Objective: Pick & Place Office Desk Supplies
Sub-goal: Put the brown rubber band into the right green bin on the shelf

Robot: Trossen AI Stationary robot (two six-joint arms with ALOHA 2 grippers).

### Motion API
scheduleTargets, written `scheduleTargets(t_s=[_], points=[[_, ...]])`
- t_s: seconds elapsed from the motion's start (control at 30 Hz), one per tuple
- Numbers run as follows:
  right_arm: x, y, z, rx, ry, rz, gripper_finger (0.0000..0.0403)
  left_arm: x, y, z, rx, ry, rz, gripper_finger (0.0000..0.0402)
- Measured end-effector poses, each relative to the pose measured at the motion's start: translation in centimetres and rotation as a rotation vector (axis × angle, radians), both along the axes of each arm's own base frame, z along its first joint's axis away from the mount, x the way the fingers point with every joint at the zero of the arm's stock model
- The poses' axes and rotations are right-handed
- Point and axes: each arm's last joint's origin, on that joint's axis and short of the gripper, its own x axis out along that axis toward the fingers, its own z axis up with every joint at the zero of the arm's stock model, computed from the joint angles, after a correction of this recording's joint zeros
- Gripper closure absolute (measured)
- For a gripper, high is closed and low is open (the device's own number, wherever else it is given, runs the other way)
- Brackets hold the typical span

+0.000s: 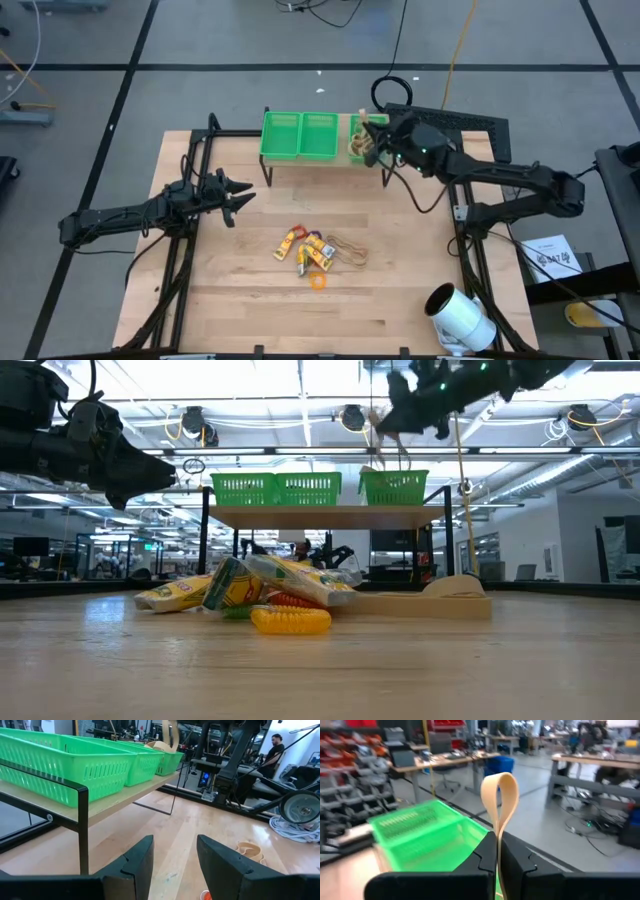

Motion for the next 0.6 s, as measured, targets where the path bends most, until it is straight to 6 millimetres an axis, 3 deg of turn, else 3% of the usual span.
scheduleTargets(t_s=[0.33, 0.6], points=[[0.6, -1.2, -3.0, 0.113, 0.118, -0.037, 0.0400, 0.0, 0.0, 0.0, 0.000, 0.000, 0.000, 0.0243], [0.3, -1.1, -3.8, 0.156, 0.188, -0.072, 0.0394, 0.0, 0.0, 0.0, 0.000, 0.000, 0.000, 0.0243]])
